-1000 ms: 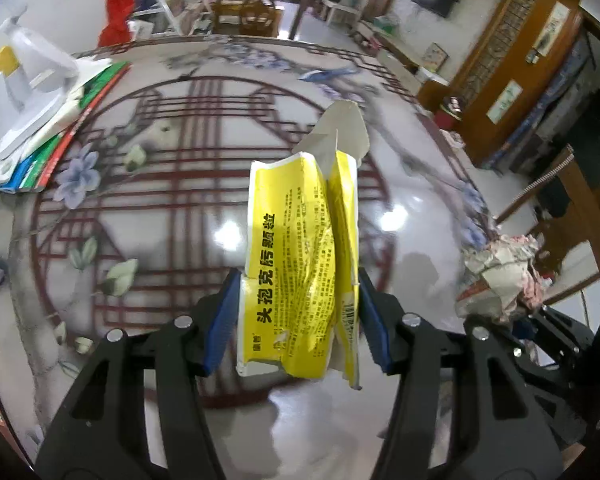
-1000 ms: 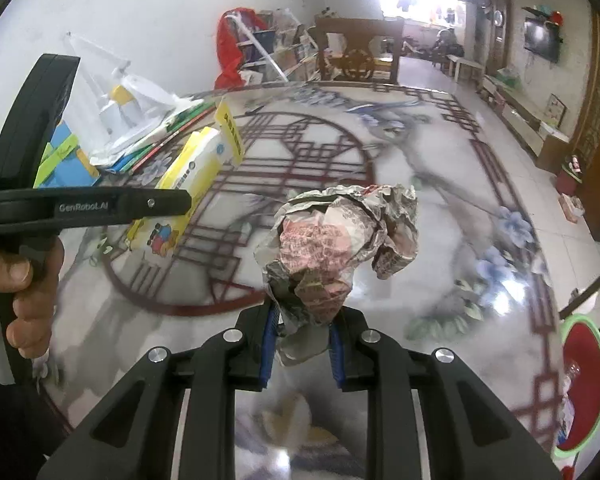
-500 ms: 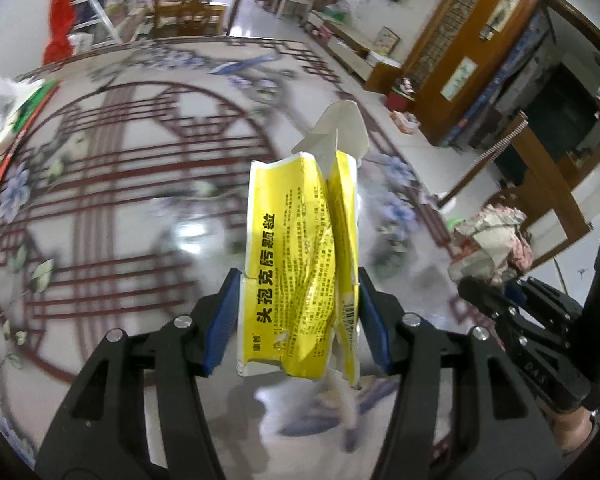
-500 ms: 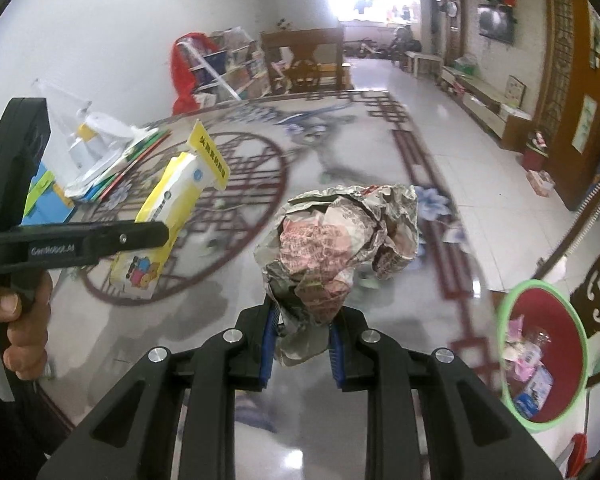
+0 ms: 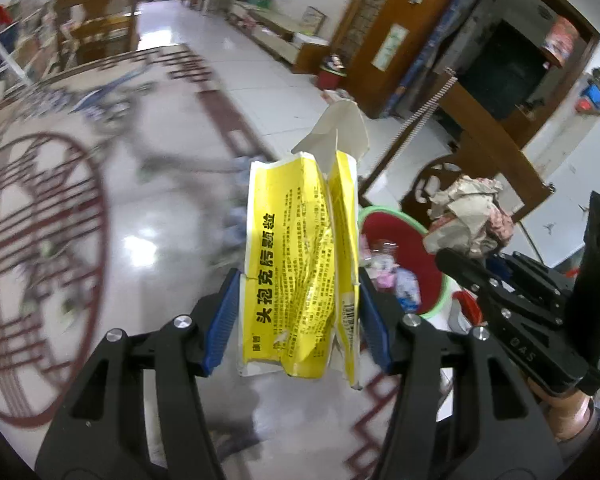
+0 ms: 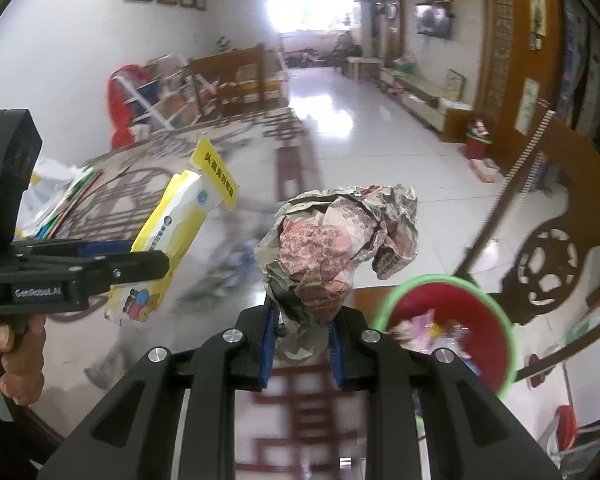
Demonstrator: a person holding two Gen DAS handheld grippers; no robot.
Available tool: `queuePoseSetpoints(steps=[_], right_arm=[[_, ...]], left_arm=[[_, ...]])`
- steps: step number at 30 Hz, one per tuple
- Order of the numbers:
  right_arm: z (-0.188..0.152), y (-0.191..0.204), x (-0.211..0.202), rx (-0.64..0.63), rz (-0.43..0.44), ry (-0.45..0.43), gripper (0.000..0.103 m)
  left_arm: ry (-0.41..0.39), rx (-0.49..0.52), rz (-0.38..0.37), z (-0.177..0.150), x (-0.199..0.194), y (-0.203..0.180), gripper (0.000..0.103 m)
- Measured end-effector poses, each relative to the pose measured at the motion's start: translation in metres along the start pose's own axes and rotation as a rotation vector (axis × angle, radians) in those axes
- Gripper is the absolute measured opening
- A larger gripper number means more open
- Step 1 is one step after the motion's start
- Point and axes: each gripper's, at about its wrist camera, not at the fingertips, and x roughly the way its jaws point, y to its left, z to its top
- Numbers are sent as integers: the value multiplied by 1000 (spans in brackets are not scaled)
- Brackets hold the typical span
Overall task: Collect trash
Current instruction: 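Carry the paper ball and yellow box over the red bucket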
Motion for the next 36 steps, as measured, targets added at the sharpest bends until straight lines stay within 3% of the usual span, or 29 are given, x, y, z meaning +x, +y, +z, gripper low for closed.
queuePoseSetpoints(steps=[13,17,22,36], right_arm=[[-9,-162,-11,266,-138,16,21],[-21,-187,-4,340,-157,40,21],[-28,-192,0,363,-139,54,21],[-32,-186,15,276,-163,107,21]], left_arm=[[68,98,-155,34,68,-105,54],[96,107,-183,37,86,-124,54],[129,121,-208,39,104,-138,54],[197,96,-242,37,136,-154,56]])
